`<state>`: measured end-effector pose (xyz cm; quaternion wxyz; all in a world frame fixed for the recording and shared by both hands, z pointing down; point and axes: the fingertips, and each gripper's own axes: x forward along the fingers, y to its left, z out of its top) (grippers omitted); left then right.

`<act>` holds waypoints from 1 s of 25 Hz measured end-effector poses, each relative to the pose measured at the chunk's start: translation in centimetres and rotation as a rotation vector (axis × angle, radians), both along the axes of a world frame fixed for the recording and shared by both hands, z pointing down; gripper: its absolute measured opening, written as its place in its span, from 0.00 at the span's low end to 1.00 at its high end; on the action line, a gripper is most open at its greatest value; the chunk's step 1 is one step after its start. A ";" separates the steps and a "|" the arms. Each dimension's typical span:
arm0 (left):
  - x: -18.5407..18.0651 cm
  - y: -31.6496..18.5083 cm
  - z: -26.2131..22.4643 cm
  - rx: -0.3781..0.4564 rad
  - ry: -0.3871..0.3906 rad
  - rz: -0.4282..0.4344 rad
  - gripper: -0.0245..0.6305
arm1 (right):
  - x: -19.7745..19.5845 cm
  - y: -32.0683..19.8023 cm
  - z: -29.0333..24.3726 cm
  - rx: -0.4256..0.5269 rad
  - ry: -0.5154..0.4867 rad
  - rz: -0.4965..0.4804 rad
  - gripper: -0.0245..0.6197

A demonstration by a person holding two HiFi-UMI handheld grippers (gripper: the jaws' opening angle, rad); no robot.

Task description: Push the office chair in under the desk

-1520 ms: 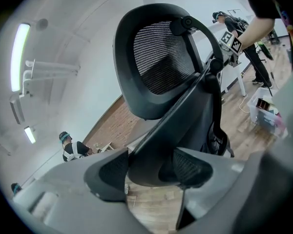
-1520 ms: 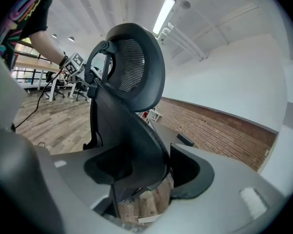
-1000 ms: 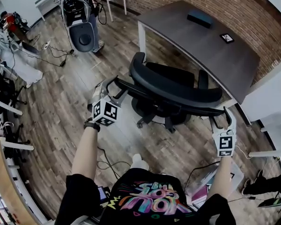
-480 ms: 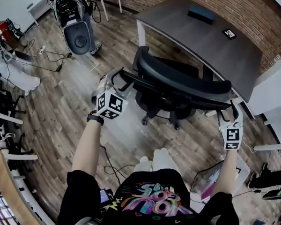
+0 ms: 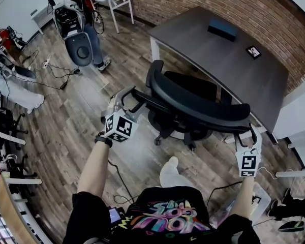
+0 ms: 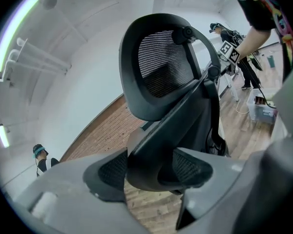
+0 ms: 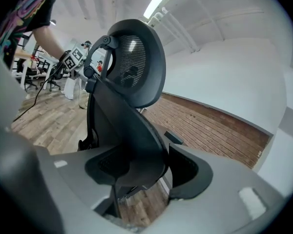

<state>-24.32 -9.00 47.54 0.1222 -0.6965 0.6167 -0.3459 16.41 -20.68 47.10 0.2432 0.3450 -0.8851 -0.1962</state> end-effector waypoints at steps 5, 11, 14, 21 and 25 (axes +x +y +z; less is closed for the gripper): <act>-2.2 -2.9 -0.5 -0.013 -0.005 0.025 0.47 | -1.8 -1.3 -0.5 0.002 0.036 -0.030 0.44; -4.2 -7.3 -0.3 -0.030 -0.012 0.056 0.47 | -3.2 -3.2 -0.5 -0.008 0.051 -0.018 0.43; -4.8 -9.8 -0.6 -0.025 -0.014 0.078 0.47 | -3.6 -4.6 -0.9 -0.006 0.044 0.017 0.43; -6.8 -14.9 -0.4 -0.023 -0.013 0.141 0.47 | -5.3 -6.8 -0.8 -0.011 0.035 0.082 0.44; -7.9 -17.7 -0.4 -0.008 -0.005 0.196 0.47 | -6.2 -7.7 -0.8 -0.023 0.038 0.148 0.44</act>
